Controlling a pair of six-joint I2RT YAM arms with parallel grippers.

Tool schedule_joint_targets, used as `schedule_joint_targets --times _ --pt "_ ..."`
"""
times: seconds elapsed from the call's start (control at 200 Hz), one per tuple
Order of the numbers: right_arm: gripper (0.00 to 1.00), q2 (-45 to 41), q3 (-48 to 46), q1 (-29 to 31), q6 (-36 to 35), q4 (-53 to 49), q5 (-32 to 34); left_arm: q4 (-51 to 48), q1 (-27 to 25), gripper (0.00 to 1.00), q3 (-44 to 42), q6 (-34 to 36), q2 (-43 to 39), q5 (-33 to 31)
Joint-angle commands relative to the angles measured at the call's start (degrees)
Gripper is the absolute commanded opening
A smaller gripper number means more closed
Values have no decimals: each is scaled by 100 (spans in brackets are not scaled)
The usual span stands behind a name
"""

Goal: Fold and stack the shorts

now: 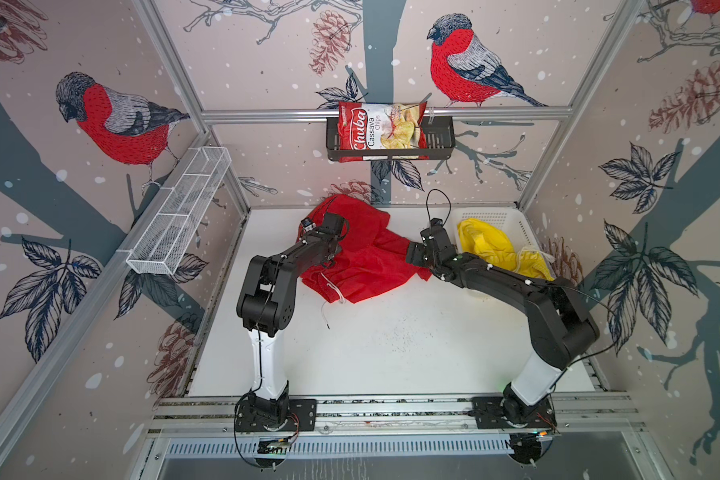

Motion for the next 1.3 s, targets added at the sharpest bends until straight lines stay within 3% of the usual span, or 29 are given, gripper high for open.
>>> schedule_joint_targets --times 0.0,0.05,0.165,0.235,0.285,0.395,0.6,0.845,0.946,1.096,1.211,1.296 --pt "84 -167 -174 -145 -35 304 -330 -423 -33 0 346 397 111 -332" --pt "76 -241 -245 -220 -26 325 -415 -696 -77 0 532 331 58 -549" --pt "41 -442 -403 -350 -7 405 -685 -599 -303 0 769 1171 -392 -726" --pt "25 -547 -450 -376 -71 467 -832 -362 -506 0 885 1919 -777 -453" --pt "19 -583 -423 -372 -146 443 -978 -220 -632 0 965 2382 -1083 38" --pt "19 -591 -440 -311 -245 653 -1415 -21 -756 0 1137 3071 -1774 1628" --pt "22 -61 -367 327 233 1107 -1544 1154 -764 0 577 3352 -3403 3260" --pt "25 1088 165 2241 696 1927 -2005 1321 -764 0 799 3662 -4137 4593" --pt "22 1291 291 2773 692 2367 -2302 1215 -764 0 758 3824 -4228 4629" --pt "25 298 -712 2720 645 3201 -2457 1195 -682 0 328 4133 -4326 4393" --pt "33 -1153 -1601 2392 265 2983 -2401 1245 -611 0 -127 4384 -4432 4477" --pt "42 -2329 -2101 2143 -124 2429 -1802 1154 -552 0 -365 4629 -4525 4769"
